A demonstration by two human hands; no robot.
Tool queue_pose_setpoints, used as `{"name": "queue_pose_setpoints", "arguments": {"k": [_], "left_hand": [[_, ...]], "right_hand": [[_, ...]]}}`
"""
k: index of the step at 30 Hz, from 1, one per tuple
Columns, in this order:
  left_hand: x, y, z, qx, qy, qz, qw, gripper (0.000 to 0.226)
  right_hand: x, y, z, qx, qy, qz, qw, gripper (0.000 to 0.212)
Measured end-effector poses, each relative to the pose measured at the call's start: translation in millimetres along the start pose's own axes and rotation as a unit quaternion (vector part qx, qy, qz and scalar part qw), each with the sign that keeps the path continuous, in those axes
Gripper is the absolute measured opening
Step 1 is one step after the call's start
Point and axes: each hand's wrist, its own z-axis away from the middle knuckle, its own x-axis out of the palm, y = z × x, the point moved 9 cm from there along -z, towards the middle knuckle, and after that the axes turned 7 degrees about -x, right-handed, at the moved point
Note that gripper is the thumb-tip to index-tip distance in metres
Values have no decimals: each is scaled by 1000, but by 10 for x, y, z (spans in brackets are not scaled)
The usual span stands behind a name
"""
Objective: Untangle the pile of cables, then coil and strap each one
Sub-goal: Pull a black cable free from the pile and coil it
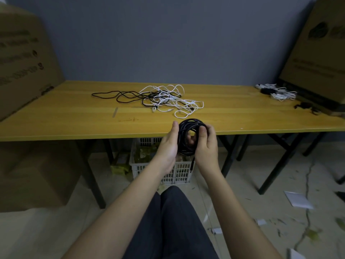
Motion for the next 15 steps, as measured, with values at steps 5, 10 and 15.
{"name": "queue_pose_setpoints", "arguments": {"k": [5,10,15], "left_hand": [[-99,313,-64,16,-42,-178,983,78],[4,911,-184,183,-9,-423,887,71],[89,1276,-815,237,-19,-390,890,47]], "right_hand": [[195,-184,-121,-50,-144,71,986,14],[312,-368,-553,-110,-208,128,963,13],[424,-209,-1205,-50,-198,-22,979,19]]}}
